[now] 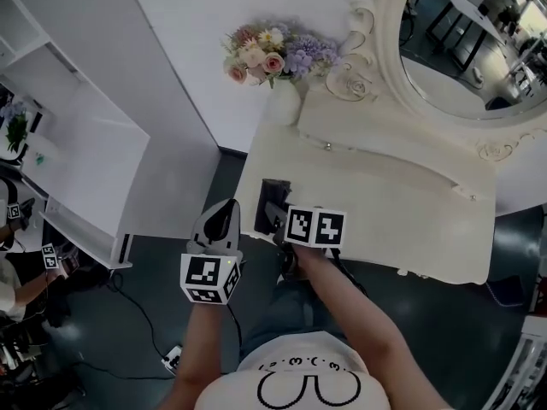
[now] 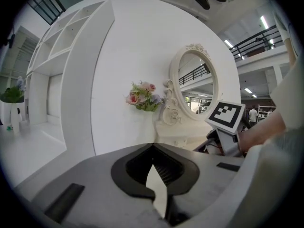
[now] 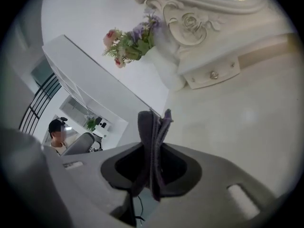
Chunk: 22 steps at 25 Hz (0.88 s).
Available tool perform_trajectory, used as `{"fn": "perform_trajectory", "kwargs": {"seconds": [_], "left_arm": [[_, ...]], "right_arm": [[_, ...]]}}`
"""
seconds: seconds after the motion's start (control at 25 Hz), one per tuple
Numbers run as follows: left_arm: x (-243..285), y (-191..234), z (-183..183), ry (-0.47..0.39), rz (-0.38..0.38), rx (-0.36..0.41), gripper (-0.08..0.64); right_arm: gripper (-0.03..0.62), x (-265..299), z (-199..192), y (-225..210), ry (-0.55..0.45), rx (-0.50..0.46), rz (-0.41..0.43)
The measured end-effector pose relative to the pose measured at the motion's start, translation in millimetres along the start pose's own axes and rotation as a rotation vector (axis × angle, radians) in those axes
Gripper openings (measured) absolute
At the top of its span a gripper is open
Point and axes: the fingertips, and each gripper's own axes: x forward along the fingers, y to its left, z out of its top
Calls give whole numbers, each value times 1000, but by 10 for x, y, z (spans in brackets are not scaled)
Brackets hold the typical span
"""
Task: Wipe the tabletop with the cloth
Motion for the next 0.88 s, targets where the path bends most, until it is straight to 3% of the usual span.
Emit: {"fn": "perform_trajectory", "kwargs": {"seconds": [0.32,0.48,0.64,0.88], "left_arm": [[-257,327,-243,16,71,-52,-3],[-309,405,-332,26,88,-75,-3],[-287,443,-374,31,92,-81,-3],[-173,326,-389,35,63,-73,-3]], "right_arm": [[92,630,-221,228,111,-56,-69],[92,838,-383,154,149,-23,-109],[92,908,-403,95,166,-135,-152],[92,841,-424,-10,179,-154,-188]]}}
